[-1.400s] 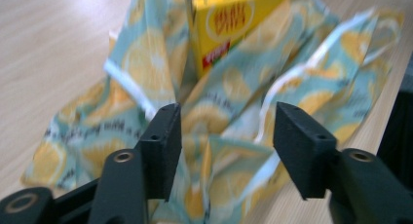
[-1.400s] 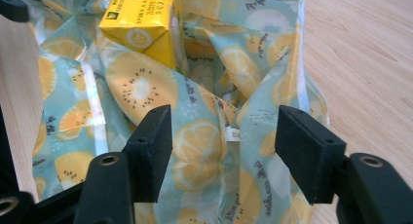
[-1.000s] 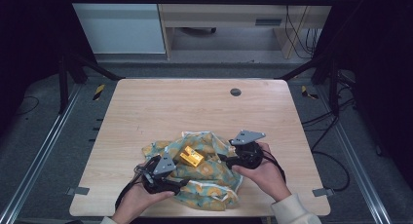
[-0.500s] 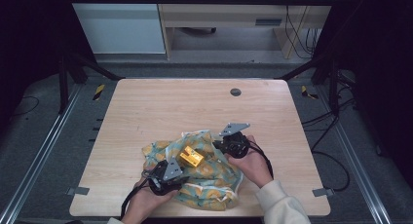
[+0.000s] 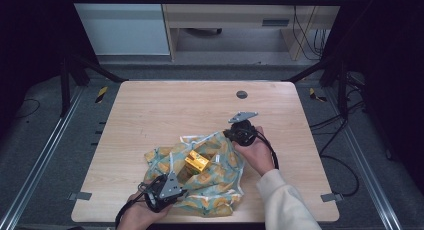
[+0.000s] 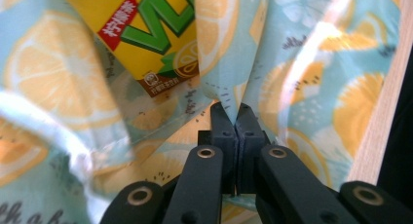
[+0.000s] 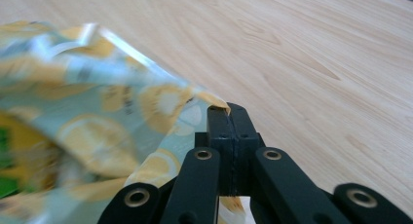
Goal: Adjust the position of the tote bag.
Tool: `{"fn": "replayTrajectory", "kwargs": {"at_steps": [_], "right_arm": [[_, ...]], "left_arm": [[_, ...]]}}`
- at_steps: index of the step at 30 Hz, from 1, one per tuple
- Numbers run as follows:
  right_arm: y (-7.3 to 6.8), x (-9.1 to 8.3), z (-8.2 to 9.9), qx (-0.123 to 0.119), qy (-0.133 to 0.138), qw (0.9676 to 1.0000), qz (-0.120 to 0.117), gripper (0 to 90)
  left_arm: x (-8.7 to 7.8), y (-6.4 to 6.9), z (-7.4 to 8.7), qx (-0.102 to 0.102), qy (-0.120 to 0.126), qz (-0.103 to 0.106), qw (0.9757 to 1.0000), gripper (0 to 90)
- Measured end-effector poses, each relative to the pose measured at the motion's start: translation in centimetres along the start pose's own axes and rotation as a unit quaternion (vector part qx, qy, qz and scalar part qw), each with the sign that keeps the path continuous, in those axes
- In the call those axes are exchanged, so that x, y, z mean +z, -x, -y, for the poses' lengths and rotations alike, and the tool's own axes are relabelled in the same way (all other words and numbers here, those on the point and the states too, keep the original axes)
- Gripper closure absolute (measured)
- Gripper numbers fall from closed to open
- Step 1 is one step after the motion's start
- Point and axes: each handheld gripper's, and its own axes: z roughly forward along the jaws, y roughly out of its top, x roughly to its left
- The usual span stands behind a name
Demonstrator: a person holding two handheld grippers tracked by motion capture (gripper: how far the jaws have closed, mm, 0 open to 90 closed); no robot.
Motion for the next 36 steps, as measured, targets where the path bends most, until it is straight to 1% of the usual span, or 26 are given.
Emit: {"fn": "replayTrajectory", "kwargs": {"at_steps": [1, 2, 4, 5, 6, 8, 9, 11, 14, 17, 18, 20, 22, 25, 28, 29, 32, 34, 35, 36], "right_arm": [[0.3, 0.3, 0.0, 0.002, -0.003, 1.0, 0.004, 90.0], [0.8, 0.7, -0.1, 0.009, -0.006, 0.9999, 0.009, 90.0], [1.6, 1.4, -0.1, 0.015, -0.013, 0.9997, 0.016, 90.0], [1.8, 1.6, -0.1, 0.02, -0.015, 0.9995, 0.019, 90.0], [2.1, 1.8, -0.1, 0.025, -0.016, 0.9993, 0.021, 90.0], [2.4, 2.1, 0.0, 0.029, -0.019, 0.9991, 0.025, 90.0], [2.5, 2.2, 0.2, 0.029, -0.022, 0.999, 0.027, 90.0], [2.8, 2.3, 0.4, 0.033, -0.024, 0.9986, 0.034, 90.0], [3.2, 2.2, 0.5, 0.033, -0.021, 0.9983, 0.044, 90.0], [3.5, 2.2, 0.4, 0.034, -0.019, 0.998, 0.05, 90.0], [3.5, 2.2, 0.4, 0.034, -0.019, 0.9979, 0.052, 90.0], [3.6, 2.4, 0.5, 0.036, -0.021, 0.9977, 0.054, 90.0], [3.8, 2.5, 0.6, 0.037, -0.021, 0.9974, 0.057, 90.0], [4.0, 2.8, 0.6, 0.041, -0.02, 0.9972, 0.06, 90.0], [4.0, 3.1, 0.7, 0.043, -0.021, 0.9969, 0.063, 90.0], [4.0, 3.1, 0.7, 0.041, -0.022, 0.9969, 0.064, 90.0], [4.1, 3.3, 0.8, 0.041, -0.024, 0.9965, 0.068, 90.0], [4.0, 3.3, 0.9, 0.047, -0.025, 0.9964, 0.066, 90.0], [3.9, 3.2, 0.9, 0.051, -0.023, 0.9966, 0.06, 89.9], [3.7, 2.9, 0.8, 0.052, -0.018, 0.997, 0.055, 84.8]], "left_arm": [[0.0, 0.2, 0.0, 0.004, -0.011, -0.001, 0.9999, 89.9], [0.0, 0.3, 0.0, 0.006, -0.015, 0.004, 0.9999, 89.9], [0.1, 0.4, 0.1, 0.007, -0.016, 0.006, 0.9998, 89.9], [0.0, 0.4, 0.2, 0.01, -0.019, 0.008, 0.9997, 89.9], [0.0, 0.4, 0.2, 0.009, -0.018, 0.009, 0.9998, 89.9], [0.0, 0.4, 0.3, 0.003, -0.016, 0.006, 0.9999, 90.0], [-0.1, 0.4, 0.3, 0.005, -0.019, 0.007, 0.9998, 90.0], [-0.1, 0.4, 0.4, 0.003, -0.018, 0.011, 0.9998, 90.0], [0.0, 0.5, 0.4, 0.003, -0.019, 0.009, 0.9998, 90.0], [0.1, 0.7, 0.3, 0.004, -0.017, 0.01, 0.9998, 90.0], [0.1, 0.8, 0.2, 0.008, -0.019, 0.012, 0.9997, 90.0], [0.2, 1.0, 0.2, 0.003, -0.012, 0.028, 0.9995, 90.0], [0.2, 1.1, 0.2, 0.005, -0.016, 0.02, 0.9997, 90.0], [0.1, 1.1, 0.2, 0.008, -0.018, 0.021, 0.9996, 90.0], [0.2, 1.2, 0.2, 0.006, -0.019, 0.025, 0.9995, 90.0], [0.1, 1.1, 0.2, 0.01, -0.022, 0.025, 0.9994, 90.0], [0.2, 1.2, 0.2, 0.009, -0.021, 0.025, 0.9994, 90.0], [0.1, 1.1, 0.2, 0.002, -0.012, 0.021, 0.9997, 89.8], [0.0, 0.9, 0.3, -0.003, -0.005, 0.015, 0.9999, 86.3], [-0.1, 0.8, 0.2, -0.013, 0.0, 0.006, 0.9999, 74.6]]}}
